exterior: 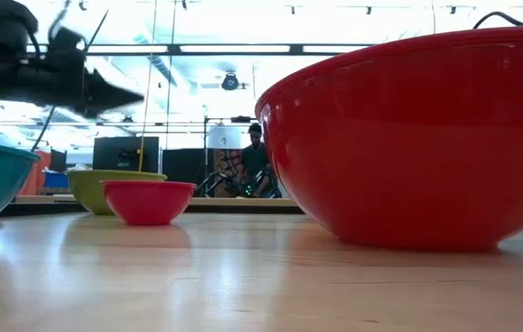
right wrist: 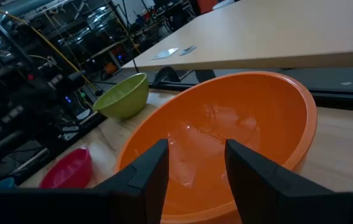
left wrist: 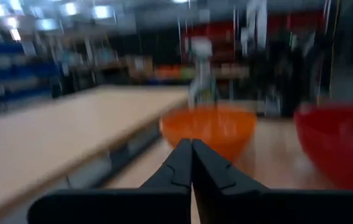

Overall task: Nest bowls inside each other
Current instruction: Stack the orange bowl on top of the red bowl

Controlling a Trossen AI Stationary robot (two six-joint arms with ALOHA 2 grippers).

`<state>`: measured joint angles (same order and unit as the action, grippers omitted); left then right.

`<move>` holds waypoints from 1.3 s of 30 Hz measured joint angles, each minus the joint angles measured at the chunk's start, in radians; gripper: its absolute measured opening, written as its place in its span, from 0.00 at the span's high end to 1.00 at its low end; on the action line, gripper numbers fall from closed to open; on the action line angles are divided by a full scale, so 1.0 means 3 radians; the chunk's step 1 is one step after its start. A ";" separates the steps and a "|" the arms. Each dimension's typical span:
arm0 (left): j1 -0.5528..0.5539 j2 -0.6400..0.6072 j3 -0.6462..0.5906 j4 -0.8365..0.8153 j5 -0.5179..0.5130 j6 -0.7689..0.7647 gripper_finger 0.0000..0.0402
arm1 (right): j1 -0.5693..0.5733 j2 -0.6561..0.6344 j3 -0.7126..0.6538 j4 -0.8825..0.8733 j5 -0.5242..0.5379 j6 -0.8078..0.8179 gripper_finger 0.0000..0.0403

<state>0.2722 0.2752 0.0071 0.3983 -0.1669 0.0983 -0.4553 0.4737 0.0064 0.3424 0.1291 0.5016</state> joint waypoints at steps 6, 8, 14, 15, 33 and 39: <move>0.0000 -0.0005 0.0000 0.0637 0.0001 -0.1226 0.98 | -0.0001 0.0001 0.0000 0.0000 0.0000 0.0000 0.59; 0.0000 -0.0004 0.0000 0.0634 0.0004 -0.1518 0.98 | -0.0001 0.0000 0.0000 0.0000 -0.0001 0.0000 0.59; 0.0000 -0.0003 0.0000 0.0649 -0.0199 -0.2820 0.98 | -0.0001 0.0000 0.0000 0.0191 0.0071 0.0001 0.59; 0.0000 -0.0002 0.0000 0.0658 -0.0261 -0.2965 0.98 | -0.0001 0.0000 0.0000 0.0259 0.0079 0.0003 0.59; -0.0004 0.0001 -0.0001 0.0882 -0.0600 -0.3949 0.98 | 0.0023 0.0235 0.0663 -0.0007 -0.0797 0.0339 0.61; -0.0004 0.0001 0.0000 0.0882 -0.0601 -0.3961 0.98 | 0.0184 0.0821 0.1683 -0.1553 -0.0685 -0.0584 0.66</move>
<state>0.2710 0.2756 0.0071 0.6628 -0.3473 -1.0901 -0.4002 0.7199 0.5113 -0.1236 -0.0765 0.3264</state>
